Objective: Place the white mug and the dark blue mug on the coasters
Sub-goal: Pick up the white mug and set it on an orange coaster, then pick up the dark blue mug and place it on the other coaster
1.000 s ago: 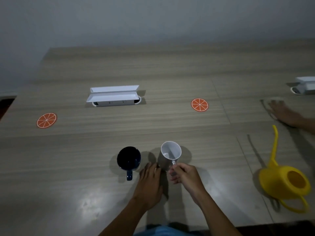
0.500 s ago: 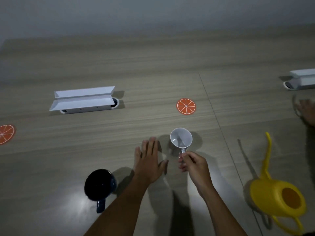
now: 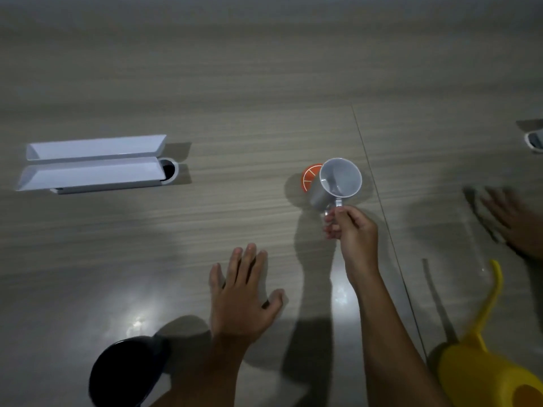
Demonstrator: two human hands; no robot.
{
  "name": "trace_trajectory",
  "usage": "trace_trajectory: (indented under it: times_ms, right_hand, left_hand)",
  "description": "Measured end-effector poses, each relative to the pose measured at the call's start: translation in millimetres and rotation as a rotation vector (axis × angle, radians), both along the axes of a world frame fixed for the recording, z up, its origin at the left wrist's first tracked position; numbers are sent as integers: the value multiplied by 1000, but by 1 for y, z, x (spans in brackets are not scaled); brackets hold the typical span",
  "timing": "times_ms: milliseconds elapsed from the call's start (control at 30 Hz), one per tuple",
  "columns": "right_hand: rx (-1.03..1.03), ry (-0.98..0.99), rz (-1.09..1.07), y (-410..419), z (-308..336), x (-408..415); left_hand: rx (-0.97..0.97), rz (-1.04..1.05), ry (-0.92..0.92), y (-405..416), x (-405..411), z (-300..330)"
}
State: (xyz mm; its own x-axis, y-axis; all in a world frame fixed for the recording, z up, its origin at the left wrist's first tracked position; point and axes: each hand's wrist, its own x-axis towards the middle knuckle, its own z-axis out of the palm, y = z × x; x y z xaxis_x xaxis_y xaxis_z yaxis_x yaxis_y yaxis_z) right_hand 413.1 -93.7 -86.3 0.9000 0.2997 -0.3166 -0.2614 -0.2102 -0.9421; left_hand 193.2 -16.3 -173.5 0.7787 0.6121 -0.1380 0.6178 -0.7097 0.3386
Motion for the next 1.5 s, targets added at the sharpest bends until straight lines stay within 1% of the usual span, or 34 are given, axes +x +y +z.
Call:
trace_trajectory:
  times_ms: [100, 200, 400, 767, 1033, 1233, 1333, 1433, 1500]
  right_hand:
    - [18, 3, -9, 12, -4, 18]
    - [21, -7, -16, 20, -9, 31]
    - [16, 0, -8, 25, -16, 43]
    - [3, -17, 15, 20, -22, 44]
    - [-23, -24, 22, 18, -24, 44]
    - [-67, -55, -50, 3, -34, 8]
    - [-182, -11, 38, -15, -36, -29]
    - [-278, 1, 220, -33, -28, -74]
    - [-339, -37, 334, -42, -24, -101]
  left_hand:
    - [6, 11, 4, 0, 1, -3]
    - [21, 27, -35, 0, 0, -6]
    - [49, 30, -58, -2, 0, -10]
    - [70, 32, -51, -2, 0, -12]
    - [65, 18, -11, -1, 0, -11]
    - [38, -9, 18, 0, 1, -6]
    - [27, -13, 36, 0, 1, 0]
    - [-2, -31, 52, -1, -3, 8]
    - [-10, -87, 81, -1, -17, 13]
